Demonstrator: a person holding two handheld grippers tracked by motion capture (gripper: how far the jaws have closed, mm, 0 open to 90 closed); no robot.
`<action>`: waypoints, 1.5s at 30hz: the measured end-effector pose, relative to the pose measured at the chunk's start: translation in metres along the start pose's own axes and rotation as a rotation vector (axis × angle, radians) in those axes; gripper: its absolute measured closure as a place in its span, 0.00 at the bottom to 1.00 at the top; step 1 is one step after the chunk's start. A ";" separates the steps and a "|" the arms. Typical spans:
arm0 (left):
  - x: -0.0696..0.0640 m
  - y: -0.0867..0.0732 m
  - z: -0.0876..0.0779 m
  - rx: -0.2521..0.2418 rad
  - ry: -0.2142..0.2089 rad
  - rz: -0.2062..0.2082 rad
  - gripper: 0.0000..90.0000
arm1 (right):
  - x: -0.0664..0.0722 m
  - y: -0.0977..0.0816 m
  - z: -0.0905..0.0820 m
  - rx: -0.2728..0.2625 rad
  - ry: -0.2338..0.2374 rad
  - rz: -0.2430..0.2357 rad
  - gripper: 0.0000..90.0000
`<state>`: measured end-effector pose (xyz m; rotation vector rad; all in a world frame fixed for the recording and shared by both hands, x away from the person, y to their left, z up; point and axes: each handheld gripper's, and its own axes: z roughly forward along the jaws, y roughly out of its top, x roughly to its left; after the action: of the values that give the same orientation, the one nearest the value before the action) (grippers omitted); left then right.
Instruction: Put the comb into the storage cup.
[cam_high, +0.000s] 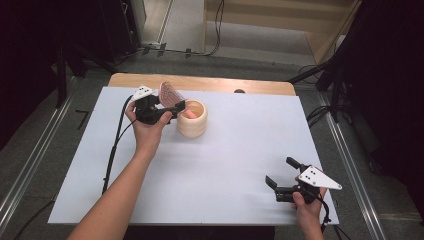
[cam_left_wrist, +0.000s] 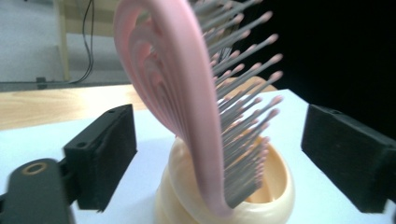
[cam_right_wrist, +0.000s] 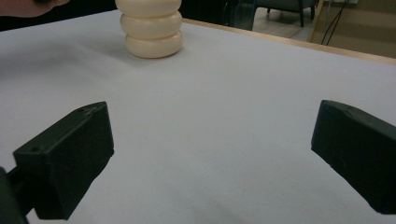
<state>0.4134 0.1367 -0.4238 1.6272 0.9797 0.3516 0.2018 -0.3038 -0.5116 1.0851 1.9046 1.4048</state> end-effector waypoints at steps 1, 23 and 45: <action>0.000 0.001 -0.001 -0.002 0.006 0.002 0.06 | 0.000 0.000 0.000 0.000 0.001 0.000 0.00; 0.000 -0.012 -0.037 -0.007 -0.014 0.054 0.00 | 0.001 0.000 0.001 0.003 0.003 0.001 0.00; 0.000 -0.042 -0.074 -0.003 -0.003 0.076 0.00 | 0.001 0.000 0.001 0.007 -0.001 0.000 0.00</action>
<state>0.3458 0.1860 -0.4397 1.6654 0.9163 0.4016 0.2019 -0.3021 -0.5119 1.0886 1.9104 1.3978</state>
